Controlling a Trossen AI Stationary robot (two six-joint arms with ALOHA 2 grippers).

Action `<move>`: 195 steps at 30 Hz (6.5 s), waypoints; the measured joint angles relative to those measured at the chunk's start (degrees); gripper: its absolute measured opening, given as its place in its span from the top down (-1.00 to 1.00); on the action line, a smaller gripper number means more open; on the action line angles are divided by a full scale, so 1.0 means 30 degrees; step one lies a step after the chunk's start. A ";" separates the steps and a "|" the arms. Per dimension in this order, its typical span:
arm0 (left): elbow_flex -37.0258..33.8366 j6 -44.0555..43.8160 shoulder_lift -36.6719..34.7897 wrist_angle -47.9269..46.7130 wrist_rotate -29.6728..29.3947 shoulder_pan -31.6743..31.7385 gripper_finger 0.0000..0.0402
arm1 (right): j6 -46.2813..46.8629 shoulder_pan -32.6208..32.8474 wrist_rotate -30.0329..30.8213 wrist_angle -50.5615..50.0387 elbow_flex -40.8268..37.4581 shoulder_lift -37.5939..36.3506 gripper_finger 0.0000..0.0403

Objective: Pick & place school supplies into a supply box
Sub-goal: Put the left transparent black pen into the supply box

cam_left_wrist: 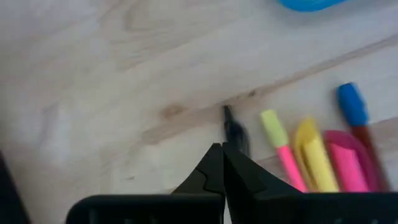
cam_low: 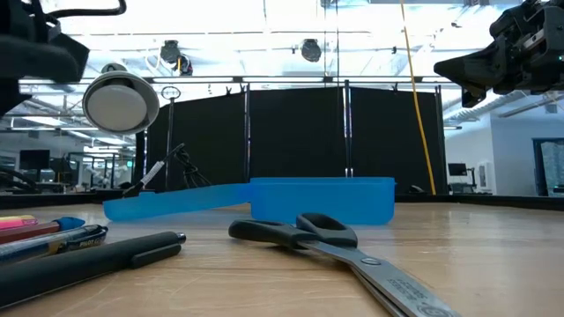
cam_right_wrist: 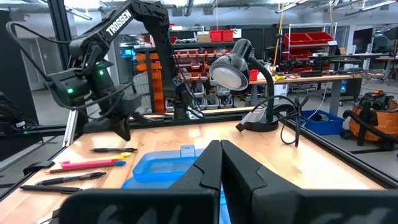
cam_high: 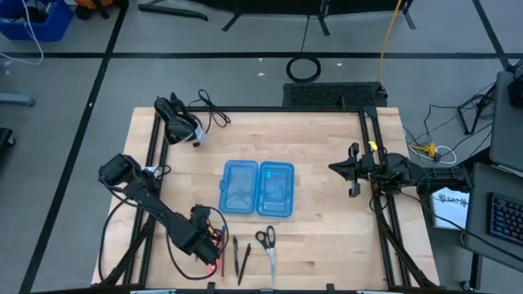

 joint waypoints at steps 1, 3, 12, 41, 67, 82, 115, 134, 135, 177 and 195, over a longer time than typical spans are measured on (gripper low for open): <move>0.0035 -0.0068 -0.0067 0.0075 -0.0059 0.0020 0.98 | 0.0018 -0.0006 0.0000 -0.0002 0.0000 0.0000 1.00; 0.0077 -0.0206 -0.0091 -0.0023 0.0110 0.0035 0.97 | 0.0020 0.0000 0.0000 0.0001 0.0000 0.0000 1.00; -0.0003 0.0148 -0.0100 0.0938 0.1101 -0.0044 0.82 | 0.0020 -0.0004 0.0000 -0.0009 0.0007 0.0000 1.00; -0.4870 0.1184 -0.0508 0.7649 0.2410 0.0414 0.40 | 0.0291 0.0000 0.0000 -0.0015 0.0015 0.0000 1.00; -0.4899 0.5225 -0.0508 0.8080 0.2777 0.2052 0.82 | 0.0305 -0.0004 0.0000 0.0002 0.0015 0.0000 1.00; -0.5107 0.4763 -0.1396 0.7602 0.2265 0.1865 0.77 | 0.0301 0.0000 -0.0001 0.0004 0.0000 0.0000 1.00; -0.5205 0.4072 -0.4810 0.5496 0.0177 0.1749 0.82 | 0.0297 -0.0007 0.0000 0.0000 0.0022 0.0000 1.00; -0.4838 1.1375 -0.7160 1.3715 -0.1704 0.6685 0.82 | 0.0297 -0.0001 0.0000 0.0009 0.0015 0.0000 1.00; -0.4527 1.1892 -0.7160 1.3829 -0.1720 0.6961 0.82 | 0.0297 -0.0002 0.0000 0.0005 0.0015 0.0000 1.00; 0.5432 1.2149 0.2566 1.0516 -0.2649 1.2888 0.83 | 0.0654 -0.0007 -0.0051 0.0018 0.0008 0.0882 1.00; 0.5396 1.1951 0.5131 1.0326 -0.1322 1.3005 0.83 | 0.0657 -0.0007 -0.0051 0.0025 0.0000 0.1078 1.00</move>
